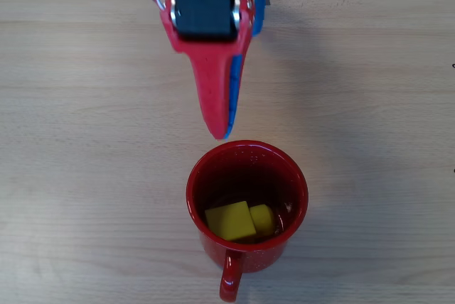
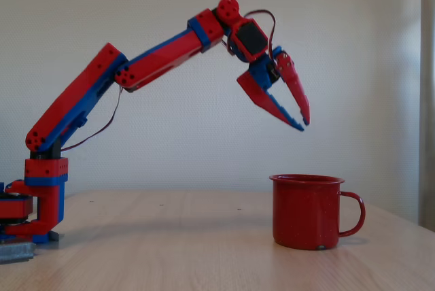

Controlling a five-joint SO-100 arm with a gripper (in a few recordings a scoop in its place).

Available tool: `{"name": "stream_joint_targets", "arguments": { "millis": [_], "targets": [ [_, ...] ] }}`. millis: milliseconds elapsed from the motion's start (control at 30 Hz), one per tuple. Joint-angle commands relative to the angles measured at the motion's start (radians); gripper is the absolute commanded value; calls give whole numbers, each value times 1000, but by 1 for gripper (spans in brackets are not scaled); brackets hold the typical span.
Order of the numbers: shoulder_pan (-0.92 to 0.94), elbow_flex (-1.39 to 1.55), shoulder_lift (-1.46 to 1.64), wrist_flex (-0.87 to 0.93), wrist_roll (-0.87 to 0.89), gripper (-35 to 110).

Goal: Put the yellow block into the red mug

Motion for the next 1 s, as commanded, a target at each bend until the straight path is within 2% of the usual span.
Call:
{"name": "stream_joint_targets", "arguments": {
  "millis": [0,233,600,967],
  "targets": [
    [8,44,232,-37,14,0],
    [9,221,468,-64,18,0],
    [63,604,793,-31,-92,0],
    [74,1215,1216,-138,-201,0]
  ]
}}
